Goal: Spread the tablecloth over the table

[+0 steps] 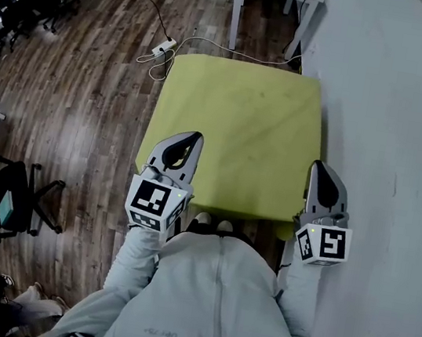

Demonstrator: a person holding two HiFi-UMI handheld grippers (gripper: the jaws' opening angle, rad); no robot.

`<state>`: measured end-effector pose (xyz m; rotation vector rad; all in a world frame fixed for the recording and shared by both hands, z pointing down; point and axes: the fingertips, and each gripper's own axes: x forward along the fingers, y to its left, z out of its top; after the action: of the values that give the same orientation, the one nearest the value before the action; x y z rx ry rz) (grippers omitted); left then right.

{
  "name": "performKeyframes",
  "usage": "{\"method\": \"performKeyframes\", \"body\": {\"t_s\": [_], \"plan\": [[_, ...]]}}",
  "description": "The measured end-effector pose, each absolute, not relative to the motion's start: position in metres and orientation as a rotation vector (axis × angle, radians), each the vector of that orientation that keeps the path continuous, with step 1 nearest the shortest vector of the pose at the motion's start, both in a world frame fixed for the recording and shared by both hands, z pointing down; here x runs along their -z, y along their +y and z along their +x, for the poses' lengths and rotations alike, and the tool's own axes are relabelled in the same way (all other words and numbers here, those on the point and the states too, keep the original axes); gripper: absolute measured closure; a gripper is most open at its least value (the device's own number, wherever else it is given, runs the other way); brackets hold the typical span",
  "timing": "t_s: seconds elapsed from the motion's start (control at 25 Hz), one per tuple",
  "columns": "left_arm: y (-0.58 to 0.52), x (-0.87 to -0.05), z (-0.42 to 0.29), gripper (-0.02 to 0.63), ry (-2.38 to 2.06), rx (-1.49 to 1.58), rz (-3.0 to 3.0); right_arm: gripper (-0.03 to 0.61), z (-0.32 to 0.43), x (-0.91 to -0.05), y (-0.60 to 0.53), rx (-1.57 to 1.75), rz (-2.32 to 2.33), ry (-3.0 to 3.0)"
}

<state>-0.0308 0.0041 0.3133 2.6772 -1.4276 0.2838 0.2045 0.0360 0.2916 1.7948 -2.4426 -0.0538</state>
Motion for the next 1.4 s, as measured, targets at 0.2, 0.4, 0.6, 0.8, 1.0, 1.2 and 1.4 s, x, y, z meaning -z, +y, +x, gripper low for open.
{"method": "performKeyframes", "body": {"t_s": [0.2, 0.4, 0.6, 0.8, 1.0, 1.2, 1.4], "plan": [[0.003, -0.314, -0.029, 0.589, -1.423, -0.297, 2.682, 0.557, 0.210, -0.294, 0.035, 0.025, 1.814, -2.433], [0.004, -0.315, -0.031, 0.589, -1.423, -0.306, 2.678, 0.557, 0.208, -0.294, 0.036, 0.024, 1.810, -2.435], [0.004, -0.314, -0.035, 0.589, -1.430, -0.304, 2.677, 0.557, 0.203, -0.296, 0.035, 0.029, 1.804, -2.434], [0.008, -0.316, -0.038, 0.589, -1.433, -0.303, 2.675, 0.557, 0.202, -0.300, 0.038, 0.002, 1.820, -2.422], [0.008, -0.317, -0.041, 0.589, -1.443, -0.306, 2.671, 0.557, 0.204, -0.301, 0.040, -0.002, 1.831, -2.411], [0.006, -0.317, -0.042, 0.589, -1.448, -0.306, 2.668, 0.557, 0.210, -0.303, 0.040, -0.005, 1.845, -2.396], [0.009, -0.315, -0.046, 0.589, -1.455, -0.311, 2.669, 0.557, 0.208, -0.304, 0.042, -0.013, 1.843, -2.392]]}}
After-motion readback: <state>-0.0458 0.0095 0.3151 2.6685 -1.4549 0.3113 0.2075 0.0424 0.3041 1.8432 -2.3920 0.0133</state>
